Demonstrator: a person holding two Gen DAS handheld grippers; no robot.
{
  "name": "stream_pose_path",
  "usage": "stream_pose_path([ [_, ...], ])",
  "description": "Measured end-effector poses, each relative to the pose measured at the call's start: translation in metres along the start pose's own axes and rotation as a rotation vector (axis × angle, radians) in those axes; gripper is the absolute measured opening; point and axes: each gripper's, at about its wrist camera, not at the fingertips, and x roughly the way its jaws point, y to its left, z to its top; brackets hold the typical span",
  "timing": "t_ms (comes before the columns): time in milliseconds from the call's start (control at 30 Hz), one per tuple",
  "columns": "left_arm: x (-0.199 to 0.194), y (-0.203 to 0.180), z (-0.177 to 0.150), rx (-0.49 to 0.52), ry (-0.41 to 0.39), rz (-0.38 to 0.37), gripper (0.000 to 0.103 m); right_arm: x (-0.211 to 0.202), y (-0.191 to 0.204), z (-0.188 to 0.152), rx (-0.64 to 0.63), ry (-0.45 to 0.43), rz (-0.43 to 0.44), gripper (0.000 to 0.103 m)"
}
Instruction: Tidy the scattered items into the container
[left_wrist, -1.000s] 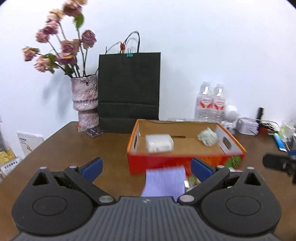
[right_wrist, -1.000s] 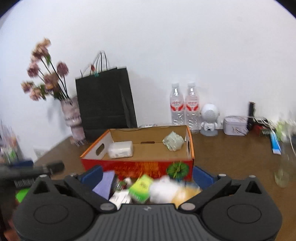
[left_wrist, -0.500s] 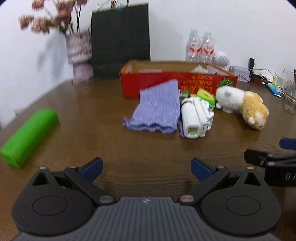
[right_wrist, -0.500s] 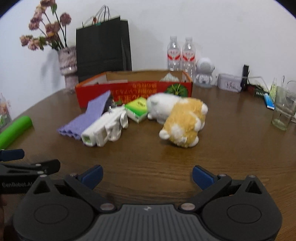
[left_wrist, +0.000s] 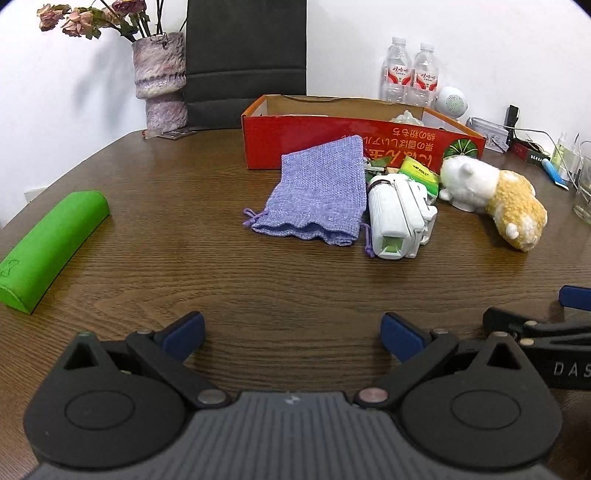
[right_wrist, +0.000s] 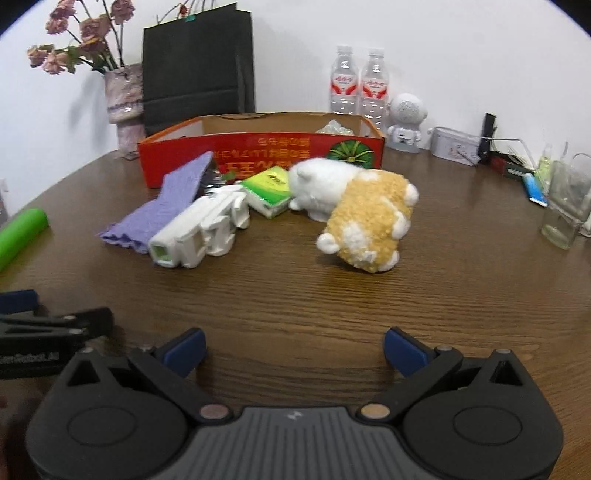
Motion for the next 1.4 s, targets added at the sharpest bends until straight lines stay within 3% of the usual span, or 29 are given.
stream_pose_path([
  [200, -0.001, -0.003, 0.000, 0.022, 0.000, -0.031, 0.103, 0.000, -0.001, 0.001, 0.001, 0.000, 0.001, 0.103],
  [1167, -0.003, 0.000, 0.000, 0.018, -0.005, -0.037, 0.103, 0.000, 0.000, 0.001, 0.000, 0.000, -0.002, 0.103],
  [1267, -0.012, 0.019, 0.003, -0.049, -0.037, -0.055, 0.103, -0.003, 0.000, 0.004, -0.042, 0.013, 0.050, 0.099],
  [1400, -0.022, 0.064, 0.021, -0.147, -0.081, -0.087, 0.103, -0.011, 0.016, 0.025, -0.099, -0.033, 0.179, 0.097],
])
